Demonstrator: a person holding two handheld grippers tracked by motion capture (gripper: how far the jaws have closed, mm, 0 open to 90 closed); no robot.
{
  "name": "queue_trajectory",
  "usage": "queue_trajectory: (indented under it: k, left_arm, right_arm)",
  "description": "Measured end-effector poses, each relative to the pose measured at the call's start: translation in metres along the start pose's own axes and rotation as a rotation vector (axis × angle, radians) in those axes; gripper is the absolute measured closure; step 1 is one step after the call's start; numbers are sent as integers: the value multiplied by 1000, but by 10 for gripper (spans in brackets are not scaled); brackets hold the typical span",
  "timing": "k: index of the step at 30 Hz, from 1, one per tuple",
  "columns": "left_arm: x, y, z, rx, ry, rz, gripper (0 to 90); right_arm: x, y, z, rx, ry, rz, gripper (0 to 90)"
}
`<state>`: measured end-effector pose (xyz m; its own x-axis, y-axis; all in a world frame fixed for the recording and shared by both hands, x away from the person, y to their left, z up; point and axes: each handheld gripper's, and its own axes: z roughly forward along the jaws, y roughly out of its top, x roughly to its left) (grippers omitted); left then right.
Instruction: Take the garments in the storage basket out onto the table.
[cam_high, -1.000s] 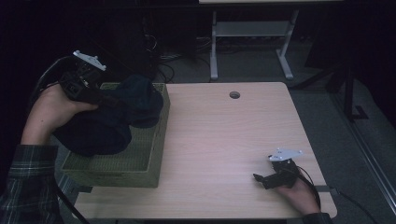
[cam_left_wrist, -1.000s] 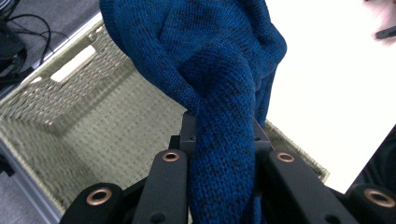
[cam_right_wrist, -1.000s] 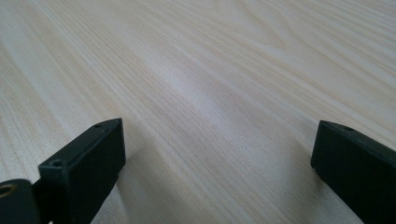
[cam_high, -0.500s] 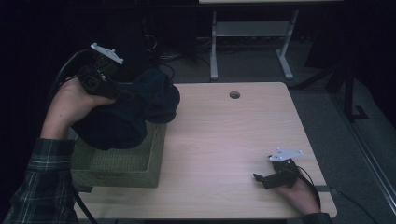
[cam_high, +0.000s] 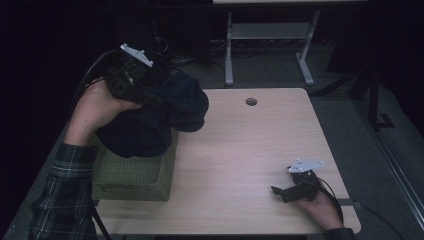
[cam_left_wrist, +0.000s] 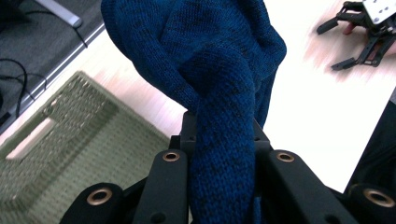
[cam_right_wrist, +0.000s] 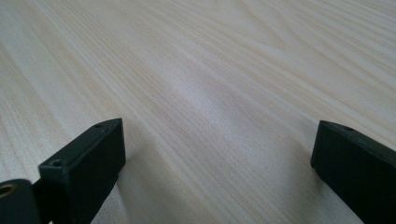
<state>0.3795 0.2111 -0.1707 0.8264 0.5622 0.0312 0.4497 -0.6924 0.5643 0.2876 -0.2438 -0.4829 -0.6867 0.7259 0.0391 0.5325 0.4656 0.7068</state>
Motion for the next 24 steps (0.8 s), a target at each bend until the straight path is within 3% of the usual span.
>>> queue_trajectory:
  k: [24]
  left_arm:
    - [-38, 53, 48, 5, -94, 91, 762]
  right_arm:
    - [0, 0, 0, 0, -2, -2, 25]
